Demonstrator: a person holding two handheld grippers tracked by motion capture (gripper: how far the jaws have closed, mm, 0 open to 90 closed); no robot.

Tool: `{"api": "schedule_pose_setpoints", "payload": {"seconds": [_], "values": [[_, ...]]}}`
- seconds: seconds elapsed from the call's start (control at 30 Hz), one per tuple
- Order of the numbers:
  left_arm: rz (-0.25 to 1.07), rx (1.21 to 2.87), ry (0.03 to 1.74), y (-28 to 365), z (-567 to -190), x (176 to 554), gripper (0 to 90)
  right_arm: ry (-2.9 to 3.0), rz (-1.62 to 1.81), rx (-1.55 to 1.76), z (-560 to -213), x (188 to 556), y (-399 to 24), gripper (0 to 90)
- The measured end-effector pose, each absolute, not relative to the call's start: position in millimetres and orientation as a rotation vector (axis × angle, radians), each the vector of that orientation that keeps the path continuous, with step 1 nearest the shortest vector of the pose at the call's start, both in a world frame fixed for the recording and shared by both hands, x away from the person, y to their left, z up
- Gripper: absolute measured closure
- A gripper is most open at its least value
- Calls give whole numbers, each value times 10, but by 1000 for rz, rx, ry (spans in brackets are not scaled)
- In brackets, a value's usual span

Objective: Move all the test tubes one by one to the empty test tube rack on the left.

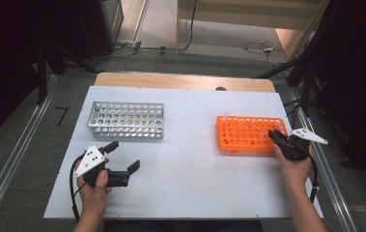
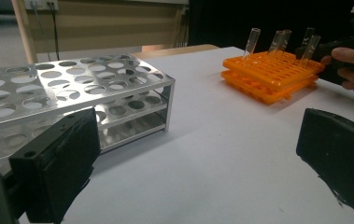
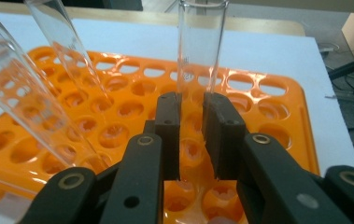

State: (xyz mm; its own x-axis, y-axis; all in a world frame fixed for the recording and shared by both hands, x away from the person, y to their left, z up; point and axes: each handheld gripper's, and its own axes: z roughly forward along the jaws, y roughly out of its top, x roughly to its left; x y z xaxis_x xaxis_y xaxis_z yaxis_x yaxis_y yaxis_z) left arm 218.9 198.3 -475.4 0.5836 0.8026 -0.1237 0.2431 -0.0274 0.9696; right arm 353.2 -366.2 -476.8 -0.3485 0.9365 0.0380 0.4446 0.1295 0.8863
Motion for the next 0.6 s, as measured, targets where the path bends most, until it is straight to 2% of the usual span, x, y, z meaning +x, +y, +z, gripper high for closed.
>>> {"api": "schedule_pose_setpoints", "payload": {"seconds": [0.6], "values": [[550,1613,860,1944,-4732,2177,0,1837,1210,1274,-4369,3258,-3763,741]]}}
